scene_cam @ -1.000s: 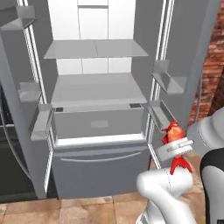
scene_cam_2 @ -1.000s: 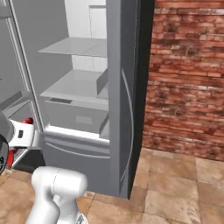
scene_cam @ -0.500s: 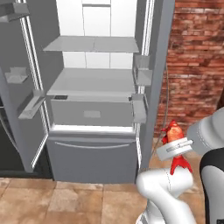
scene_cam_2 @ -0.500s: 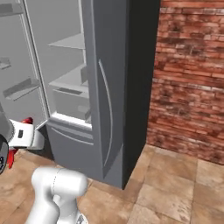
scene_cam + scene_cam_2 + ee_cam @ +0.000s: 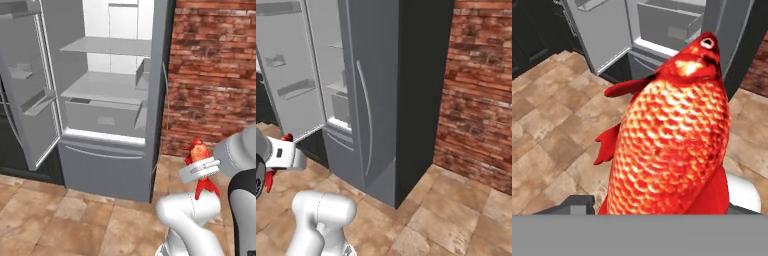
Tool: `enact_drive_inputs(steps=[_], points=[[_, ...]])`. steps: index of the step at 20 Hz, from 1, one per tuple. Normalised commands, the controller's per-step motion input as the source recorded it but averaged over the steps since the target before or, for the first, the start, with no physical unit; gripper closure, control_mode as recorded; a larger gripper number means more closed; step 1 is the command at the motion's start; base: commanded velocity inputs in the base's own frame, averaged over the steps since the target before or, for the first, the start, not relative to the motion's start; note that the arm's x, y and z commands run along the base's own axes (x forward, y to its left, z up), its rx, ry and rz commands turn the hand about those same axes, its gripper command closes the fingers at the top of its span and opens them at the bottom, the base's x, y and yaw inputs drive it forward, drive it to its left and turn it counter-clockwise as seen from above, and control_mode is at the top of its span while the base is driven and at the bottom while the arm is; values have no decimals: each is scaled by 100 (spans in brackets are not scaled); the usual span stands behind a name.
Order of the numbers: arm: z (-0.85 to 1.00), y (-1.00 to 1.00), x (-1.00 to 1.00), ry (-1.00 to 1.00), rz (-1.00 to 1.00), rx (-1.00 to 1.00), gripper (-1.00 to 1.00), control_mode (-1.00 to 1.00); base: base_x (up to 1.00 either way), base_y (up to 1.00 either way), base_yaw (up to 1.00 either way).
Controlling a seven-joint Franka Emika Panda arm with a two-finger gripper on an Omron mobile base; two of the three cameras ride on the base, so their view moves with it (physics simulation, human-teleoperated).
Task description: Gather the lemon wedge and lemon from the fridge and place them on a tray on the dining counter. Then gather the fishs from the fridge and place them on the other tray.
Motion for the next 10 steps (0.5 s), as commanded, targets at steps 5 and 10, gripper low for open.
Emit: enact_drive_inputs(steps=[5,10], points=[[0,0,0,0,0,0,100,100,-56,-41,37],[0,0,0,0,0,0,100,100,-66,-33,38]])
